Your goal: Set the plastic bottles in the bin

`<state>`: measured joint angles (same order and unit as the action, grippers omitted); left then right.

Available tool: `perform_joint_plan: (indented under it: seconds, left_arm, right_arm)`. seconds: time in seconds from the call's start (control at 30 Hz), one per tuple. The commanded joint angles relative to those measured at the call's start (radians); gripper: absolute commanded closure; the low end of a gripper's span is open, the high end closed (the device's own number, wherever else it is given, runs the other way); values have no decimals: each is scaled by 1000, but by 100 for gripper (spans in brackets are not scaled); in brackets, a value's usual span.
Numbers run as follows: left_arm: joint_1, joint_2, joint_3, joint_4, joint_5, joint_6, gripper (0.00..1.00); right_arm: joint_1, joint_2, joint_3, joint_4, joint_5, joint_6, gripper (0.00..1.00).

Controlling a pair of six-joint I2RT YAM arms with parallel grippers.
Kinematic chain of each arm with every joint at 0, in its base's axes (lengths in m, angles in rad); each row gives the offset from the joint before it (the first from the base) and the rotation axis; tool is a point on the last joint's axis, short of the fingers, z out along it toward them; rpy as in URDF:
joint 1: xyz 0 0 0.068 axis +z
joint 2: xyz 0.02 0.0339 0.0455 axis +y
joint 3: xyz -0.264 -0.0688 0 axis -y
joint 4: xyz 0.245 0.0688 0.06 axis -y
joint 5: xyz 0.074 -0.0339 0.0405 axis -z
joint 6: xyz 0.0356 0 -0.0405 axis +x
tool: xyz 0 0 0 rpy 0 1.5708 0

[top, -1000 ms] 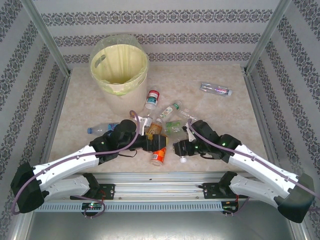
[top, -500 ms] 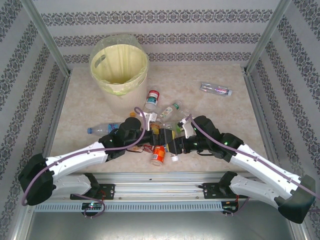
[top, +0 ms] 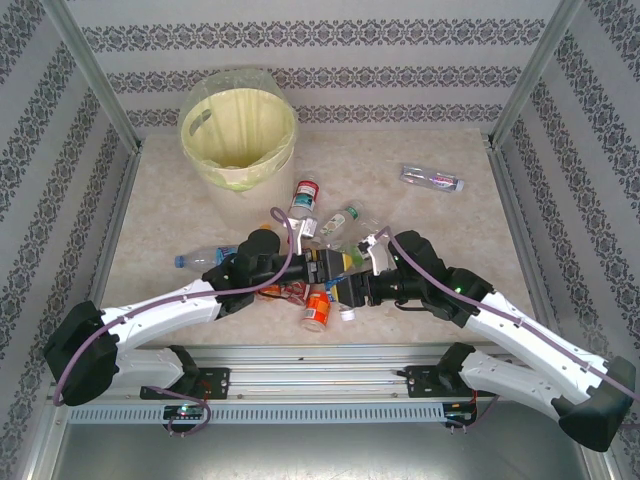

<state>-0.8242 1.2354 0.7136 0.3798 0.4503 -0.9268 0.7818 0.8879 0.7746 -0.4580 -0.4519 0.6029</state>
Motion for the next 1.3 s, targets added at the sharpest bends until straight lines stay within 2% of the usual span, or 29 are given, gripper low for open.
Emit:
perform_joint_plan:
  seconds: [0.0,0.33,0.57,0.77,1.07,1.27]
  left_arm:
    - [29,-25,39,-8,-4,11,37]
    - [152,-111,266,-425,-16,187,42]
    - [295,-72,540,-733,-47,335,42]
    - [474,63,849,-956,-69,422,42]
    - [691,329,1238,-1061,-63,449,41]
    - [755,496,1422,-1091,-119,463,41]
  right_arm:
    - [8,-33,-5,41,-4,10,38]
    - [5,-126,42,34,56,23,2]
    - [3,-128,123,-17,122,-1,2]
    - [2,-113,157,-36,138,-14,2]
    - [1,-122,170,-100,197,-26,2]
    - [2,-149,168,-121,219,-20,2]
